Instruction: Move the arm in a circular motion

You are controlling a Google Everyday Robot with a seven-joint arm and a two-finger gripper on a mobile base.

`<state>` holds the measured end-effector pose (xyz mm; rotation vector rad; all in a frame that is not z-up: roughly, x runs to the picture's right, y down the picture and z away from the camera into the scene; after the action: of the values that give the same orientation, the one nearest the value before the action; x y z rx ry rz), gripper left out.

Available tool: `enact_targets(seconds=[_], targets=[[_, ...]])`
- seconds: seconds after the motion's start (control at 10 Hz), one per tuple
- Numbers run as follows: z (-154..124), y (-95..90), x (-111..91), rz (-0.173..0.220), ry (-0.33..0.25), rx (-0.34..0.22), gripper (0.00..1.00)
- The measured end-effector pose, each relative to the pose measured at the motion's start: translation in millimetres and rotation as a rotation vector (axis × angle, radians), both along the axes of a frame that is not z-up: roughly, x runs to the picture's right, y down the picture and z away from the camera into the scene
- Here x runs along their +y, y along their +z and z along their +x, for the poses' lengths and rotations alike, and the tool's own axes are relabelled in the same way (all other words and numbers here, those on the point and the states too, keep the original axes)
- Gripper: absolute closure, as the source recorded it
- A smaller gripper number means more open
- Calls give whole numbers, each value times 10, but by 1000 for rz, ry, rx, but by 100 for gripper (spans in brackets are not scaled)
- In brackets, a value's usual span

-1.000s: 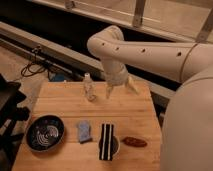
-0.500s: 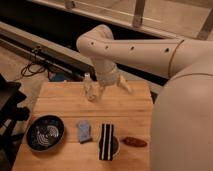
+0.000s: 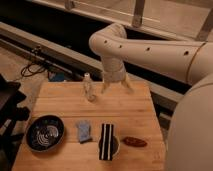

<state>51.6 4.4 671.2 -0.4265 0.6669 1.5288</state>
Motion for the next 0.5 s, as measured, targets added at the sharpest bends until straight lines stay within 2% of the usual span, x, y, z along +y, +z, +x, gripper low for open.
enact_targets(seconds=[0.3,0.5], targets=[[-249,293,-262,55,3,-49,20],[-233,496,-461,88,10,-50,20]])
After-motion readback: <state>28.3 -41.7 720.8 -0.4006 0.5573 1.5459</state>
